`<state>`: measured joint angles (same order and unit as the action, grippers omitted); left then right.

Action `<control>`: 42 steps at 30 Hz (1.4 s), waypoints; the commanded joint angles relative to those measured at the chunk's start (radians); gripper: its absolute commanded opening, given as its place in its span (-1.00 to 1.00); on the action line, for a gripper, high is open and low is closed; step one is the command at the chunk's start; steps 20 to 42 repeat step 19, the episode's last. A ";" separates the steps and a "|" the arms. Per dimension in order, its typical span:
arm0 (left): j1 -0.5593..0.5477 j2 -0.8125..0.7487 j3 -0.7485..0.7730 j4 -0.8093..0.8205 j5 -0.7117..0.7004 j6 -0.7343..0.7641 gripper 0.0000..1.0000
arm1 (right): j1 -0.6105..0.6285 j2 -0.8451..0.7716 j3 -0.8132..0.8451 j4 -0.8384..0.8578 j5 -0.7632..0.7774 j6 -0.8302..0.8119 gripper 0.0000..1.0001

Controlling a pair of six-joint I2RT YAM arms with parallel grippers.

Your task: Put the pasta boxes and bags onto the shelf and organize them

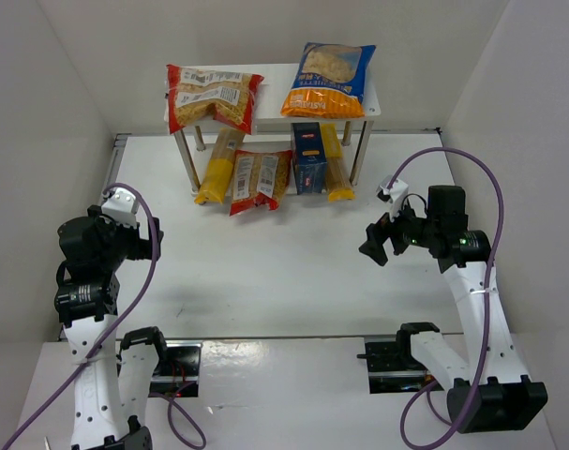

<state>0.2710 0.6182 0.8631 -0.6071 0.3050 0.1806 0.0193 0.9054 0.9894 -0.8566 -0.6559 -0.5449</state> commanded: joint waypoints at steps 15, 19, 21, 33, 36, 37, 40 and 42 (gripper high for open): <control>-0.006 -0.009 -0.001 0.020 0.017 0.005 1.00 | 0.007 -0.022 0.035 0.008 0.006 0.022 1.00; -0.006 -0.009 -0.001 0.020 0.017 0.005 1.00 | 0.016 -0.022 0.035 0.008 0.006 0.022 1.00; -0.006 -0.009 -0.001 0.020 0.017 0.005 1.00 | 0.016 -0.022 0.035 0.008 0.006 0.022 1.00; -0.006 -0.009 -0.001 0.020 0.017 0.005 1.00 | 0.016 -0.022 0.035 0.008 0.006 0.022 1.00; -0.006 -0.009 -0.001 0.020 0.017 0.005 1.00 | 0.016 -0.022 0.035 0.008 0.006 0.022 1.00; -0.006 -0.009 -0.001 0.020 0.017 0.005 1.00 | 0.016 -0.022 0.035 0.008 0.006 0.022 1.00; -0.006 -0.009 -0.001 0.020 0.017 0.005 1.00 | 0.016 -0.022 0.035 0.008 0.006 0.022 1.00; -0.006 -0.009 -0.001 0.020 0.017 0.005 1.00 | 0.016 -0.022 0.035 0.008 0.006 0.022 1.00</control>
